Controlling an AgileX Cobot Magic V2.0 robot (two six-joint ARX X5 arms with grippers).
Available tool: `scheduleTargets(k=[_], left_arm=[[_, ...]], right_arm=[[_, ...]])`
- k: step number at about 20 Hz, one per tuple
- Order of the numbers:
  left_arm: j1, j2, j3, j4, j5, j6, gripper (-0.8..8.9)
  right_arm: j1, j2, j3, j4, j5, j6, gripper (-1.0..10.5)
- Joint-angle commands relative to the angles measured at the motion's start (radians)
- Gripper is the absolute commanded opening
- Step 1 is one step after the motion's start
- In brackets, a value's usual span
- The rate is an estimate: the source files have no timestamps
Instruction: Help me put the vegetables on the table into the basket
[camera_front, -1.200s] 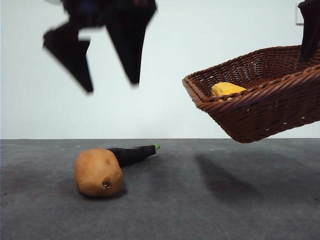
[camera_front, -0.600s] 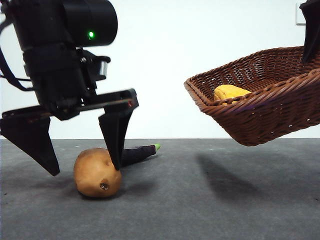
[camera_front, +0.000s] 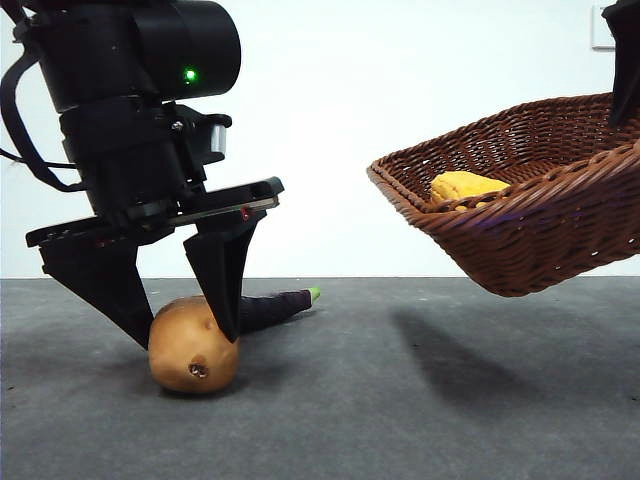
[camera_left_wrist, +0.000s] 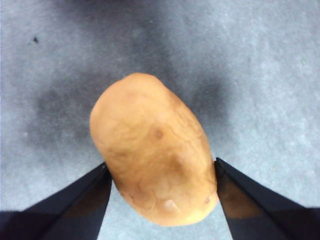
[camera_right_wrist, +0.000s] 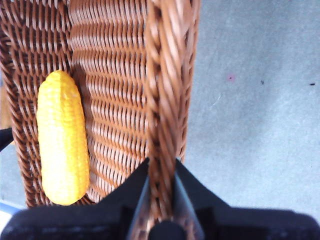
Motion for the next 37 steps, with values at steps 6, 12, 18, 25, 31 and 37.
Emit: scheduleTargets(k=[6, 12, 18, 25, 31, 37], left_arm=[[-0.035, -0.186, 0.047, 0.005, 0.198, 0.055, -0.09], [-0.244, -0.312, 0.047, 0.315, 0.248, 0.024, -0.09], [-0.361, -0.225, 0.047, 0.464, 0.158, 0.025, -0.02], [-0.361, -0.138, 0.047, 0.496, 0.182, 0.009, 3.21], [-0.361, -0.138, 0.047, 0.487, 0.182, 0.012, 4.84], [-0.292, -0.148, 0.282, 0.123, 0.123, 0.23, 4.8]], right_arm=[[0.0, -0.003, 0.006, 0.006, -0.011, -0.007, -0.1], [0.002, -0.003, 0.006, 0.008, -0.011, 0.019, -0.1], [0.005, -0.003, 0.006, -0.021, -0.036, 0.02, -0.1], [0.121, -0.003, 0.006, -0.008, -0.037, 0.049, -0.1], [0.184, -0.003, 0.006, 0.004, -0.034, 0.066, -0.1], [0.182, -0.003, 0.006, -0.026, 0.08, 0.048, -0.1]])
